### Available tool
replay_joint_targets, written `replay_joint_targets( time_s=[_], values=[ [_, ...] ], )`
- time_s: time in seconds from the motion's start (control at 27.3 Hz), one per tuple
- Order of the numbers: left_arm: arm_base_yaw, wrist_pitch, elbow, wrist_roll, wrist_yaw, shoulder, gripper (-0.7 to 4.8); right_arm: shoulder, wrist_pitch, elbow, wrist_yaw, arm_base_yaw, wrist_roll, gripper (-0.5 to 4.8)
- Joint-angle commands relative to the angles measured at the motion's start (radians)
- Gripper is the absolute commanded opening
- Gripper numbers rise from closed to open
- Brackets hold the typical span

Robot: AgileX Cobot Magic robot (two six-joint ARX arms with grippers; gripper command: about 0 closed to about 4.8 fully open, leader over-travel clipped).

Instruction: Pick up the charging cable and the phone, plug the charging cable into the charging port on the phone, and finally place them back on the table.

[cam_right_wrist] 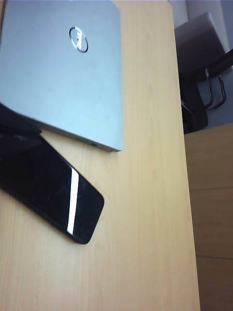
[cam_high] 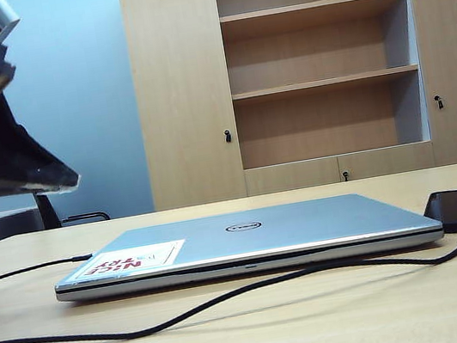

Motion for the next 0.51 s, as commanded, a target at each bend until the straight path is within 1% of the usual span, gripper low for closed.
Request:
replay_joint_targets(
  time_s=[0.04, 0.18, 0.51],
  values=[
    [-0.001, 0.058, -0.015, 0.012, 0.003, -0.003, -0.06, -0.028, 0.016, -0.01, 0.039, -0.001, -0.004, -0.06],
    [-0.001, 0.105, -0.032, 0.012, 0.003, -0.003, -0.06, -0.046, 0.018, -0.011, 0.041, 0.0, -0.004, -0.06],
    [-0.001, 0.166, -0.082, 0.013, 0.003, -0.003, -0.06, -0.047, 0.017, -0.011, 0.042, 0.0, -0.004, -0.06]
  ],
)
